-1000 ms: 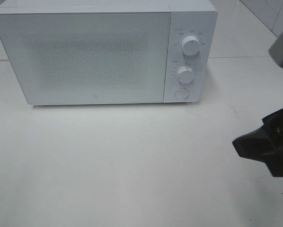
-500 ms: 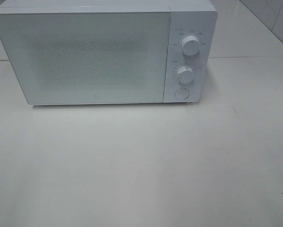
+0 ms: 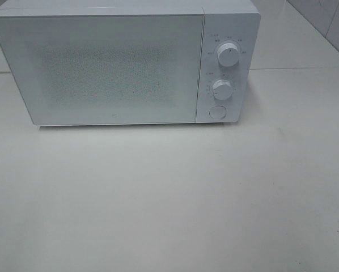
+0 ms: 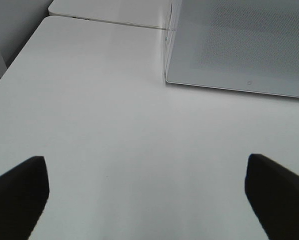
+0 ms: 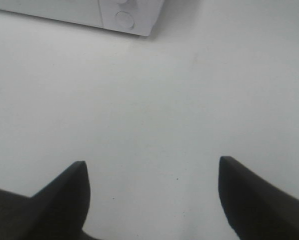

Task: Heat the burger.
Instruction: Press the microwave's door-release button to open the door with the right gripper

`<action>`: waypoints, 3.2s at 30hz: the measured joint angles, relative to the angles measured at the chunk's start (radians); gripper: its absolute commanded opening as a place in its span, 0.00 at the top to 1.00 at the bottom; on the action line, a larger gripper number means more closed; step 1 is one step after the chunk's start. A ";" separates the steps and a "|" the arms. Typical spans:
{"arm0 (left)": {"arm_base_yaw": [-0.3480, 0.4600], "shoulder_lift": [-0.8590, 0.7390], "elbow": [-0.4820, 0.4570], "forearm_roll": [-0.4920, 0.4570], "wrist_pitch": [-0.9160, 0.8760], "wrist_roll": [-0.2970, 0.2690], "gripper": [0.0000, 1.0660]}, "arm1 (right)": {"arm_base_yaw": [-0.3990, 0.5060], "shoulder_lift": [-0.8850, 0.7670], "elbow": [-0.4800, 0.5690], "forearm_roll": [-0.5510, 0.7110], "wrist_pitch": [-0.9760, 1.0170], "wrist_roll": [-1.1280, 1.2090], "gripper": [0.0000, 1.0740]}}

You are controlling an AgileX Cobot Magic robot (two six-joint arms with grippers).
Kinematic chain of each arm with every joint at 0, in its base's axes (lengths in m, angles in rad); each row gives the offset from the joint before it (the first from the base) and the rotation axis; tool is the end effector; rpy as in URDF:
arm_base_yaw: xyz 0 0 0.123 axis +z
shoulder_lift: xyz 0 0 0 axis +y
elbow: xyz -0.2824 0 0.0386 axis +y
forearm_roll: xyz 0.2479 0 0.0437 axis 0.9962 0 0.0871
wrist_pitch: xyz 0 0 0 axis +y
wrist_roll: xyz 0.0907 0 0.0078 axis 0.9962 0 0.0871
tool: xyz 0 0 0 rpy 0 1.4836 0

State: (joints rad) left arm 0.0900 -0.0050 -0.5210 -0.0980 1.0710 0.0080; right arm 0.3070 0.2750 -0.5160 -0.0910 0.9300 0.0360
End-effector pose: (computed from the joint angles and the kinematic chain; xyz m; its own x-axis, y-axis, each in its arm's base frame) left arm -0.0080 -0.0086 0.2824 -0.4375 -0.0786 -0.8958 -0.0299 0.9969 -0.0729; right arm 0.0438 0.0069 0.2871 -0.5335 -0.1885 -0.8245 -0.2540 0.9656 -0.0564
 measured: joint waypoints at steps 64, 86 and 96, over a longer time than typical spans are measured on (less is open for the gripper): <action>0.000 0.000 0.000 0.000 0.000 0.000 0.06 | -0.160 -0.150 0.004 0.000 -0.157 0.000 0.36; 0.000 0.000 0.000 0.000 0.000 0.000 0.06 | -0.160 0.399 0.091 0.000 -0.811 0.000 0.36; 0.000 0.000 0.000 0.000 0.000 0.000 0.06 | -0.160 0.664 0.125 0.000 -1.173 0.000 0.36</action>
State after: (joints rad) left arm 0.0900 -0.0050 -0.5210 -0.0980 1.0710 0.0080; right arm 0.1470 0.9390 -0.3910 -0.0910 -0.2430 0.0360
